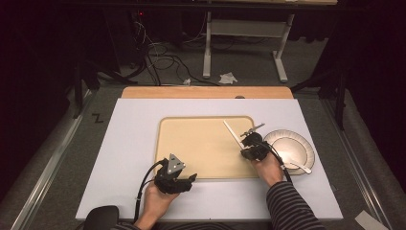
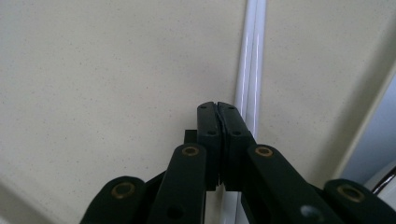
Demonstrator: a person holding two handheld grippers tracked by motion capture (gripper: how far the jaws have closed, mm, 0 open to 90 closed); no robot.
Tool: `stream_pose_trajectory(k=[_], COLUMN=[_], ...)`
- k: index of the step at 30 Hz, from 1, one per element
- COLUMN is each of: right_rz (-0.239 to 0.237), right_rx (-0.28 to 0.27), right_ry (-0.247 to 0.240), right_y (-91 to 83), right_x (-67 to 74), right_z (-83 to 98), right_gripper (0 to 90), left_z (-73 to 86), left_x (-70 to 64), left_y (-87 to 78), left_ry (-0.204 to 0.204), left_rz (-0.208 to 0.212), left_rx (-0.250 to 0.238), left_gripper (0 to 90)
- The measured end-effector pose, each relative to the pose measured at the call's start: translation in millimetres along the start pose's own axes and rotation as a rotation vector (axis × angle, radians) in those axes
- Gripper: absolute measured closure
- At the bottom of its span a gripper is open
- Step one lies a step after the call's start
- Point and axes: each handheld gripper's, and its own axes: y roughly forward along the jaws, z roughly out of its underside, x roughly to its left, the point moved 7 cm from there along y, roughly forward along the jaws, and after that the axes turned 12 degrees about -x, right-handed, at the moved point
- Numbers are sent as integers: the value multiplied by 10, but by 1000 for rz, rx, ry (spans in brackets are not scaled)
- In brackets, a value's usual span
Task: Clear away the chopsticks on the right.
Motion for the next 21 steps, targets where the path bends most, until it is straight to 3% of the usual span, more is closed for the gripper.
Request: stream_pose_trajectory(k=[21], right_rz=[12], right_rx=[7], right_ry=[7], right_y=[0], right_x=[-64], right_z=[-4], right_gripper=[828], left_z=[4], left_x=[6], left_y=[3], left_ry=[3], left_rz=[-4], left_rx=[-2], left_gripper=[376])
